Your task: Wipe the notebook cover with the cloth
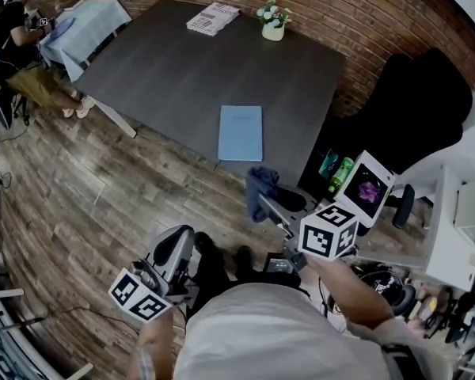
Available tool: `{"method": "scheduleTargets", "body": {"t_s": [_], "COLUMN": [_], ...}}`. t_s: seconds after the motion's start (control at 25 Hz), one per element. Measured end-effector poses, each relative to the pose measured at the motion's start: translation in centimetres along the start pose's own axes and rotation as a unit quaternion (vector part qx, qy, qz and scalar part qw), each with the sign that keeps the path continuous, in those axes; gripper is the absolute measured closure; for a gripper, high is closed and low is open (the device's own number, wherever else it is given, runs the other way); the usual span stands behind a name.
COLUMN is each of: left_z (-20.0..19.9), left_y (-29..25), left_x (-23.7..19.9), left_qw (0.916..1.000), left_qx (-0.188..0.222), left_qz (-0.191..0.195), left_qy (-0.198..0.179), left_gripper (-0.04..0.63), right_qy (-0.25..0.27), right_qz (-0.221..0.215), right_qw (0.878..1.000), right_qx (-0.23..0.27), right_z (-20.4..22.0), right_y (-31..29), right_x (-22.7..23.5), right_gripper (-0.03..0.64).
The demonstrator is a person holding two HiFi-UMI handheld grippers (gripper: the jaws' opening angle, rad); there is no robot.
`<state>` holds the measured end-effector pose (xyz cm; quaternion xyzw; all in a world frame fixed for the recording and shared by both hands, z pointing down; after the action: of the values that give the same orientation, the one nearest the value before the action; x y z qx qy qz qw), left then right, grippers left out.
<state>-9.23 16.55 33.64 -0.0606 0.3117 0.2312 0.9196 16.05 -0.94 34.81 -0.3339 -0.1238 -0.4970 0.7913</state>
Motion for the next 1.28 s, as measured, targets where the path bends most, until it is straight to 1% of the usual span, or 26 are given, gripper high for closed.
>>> {"method": "scheduleTargets", "body": {"t_s": [0.16, 0.36, 0.6, 0.84, 1.08, 1.28], "left_z": [-1.3, -3.8, -6.6, -7.8, -8.2, -7.9], "left_y": [-1.7, -4.1, -6.6, -8.0, -9.1, -10.3], "left_x": [-3.2, -7.6, -12.6, -16.6, -19.0, -20.0], "left_qw": [0.9998, 0.9981, 0.9944, 0.9901, 0.9885, 0.9908], "left_qx": [-0.013, -0.039, -0.071, -0.095, -0.103, -0.102], "left_qz": [0.017, 0.047, 0.077, 0.101, 0.108, 0.087], "left_qy": [0.006, 0.010, 0.014, 0.024, 0.025, 0.021], "left_gripper": [0.586, 0.586, 0.586, 0.586, 0.586, 0.586], "right_qy": [-0.008, -0.027, -0.046, -0.061, -0.064, -0.055], "right_qz": [0.023, 0.058, 0.096, 0.129, 0.157, 0.158], "right_qw": [1.000, 0.998, 0.994, 0.990, 0.985, 0.986], "right_qx": [-0.001, 0.011, 0.023, 0.024, 0.010, -0.010], "right_z": [-0.9, -2.6, -4.4, -5.1, -5.9, -6.9], "right_y": [-2.2, -5.4, -8.7, -11.3, -13.1, -14.1], "right_x": [0.9, 1.9, 2.5, 2.8, 4.2, 5.9], "right_gripper": [0.514, 0.514, 0.512, 0.511, 0.511, 0.511]}}
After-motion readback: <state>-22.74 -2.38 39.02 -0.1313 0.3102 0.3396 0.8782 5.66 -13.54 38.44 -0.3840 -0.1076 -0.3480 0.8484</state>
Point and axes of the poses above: the fingertips, and each gripper's own axes: y backward along the fingers, x to its right, z out of its underside, the point moved 10 cm from there along y, backward along the fingers, and after that the axes turned 4 degrees about -x, right-handed, at the moved point
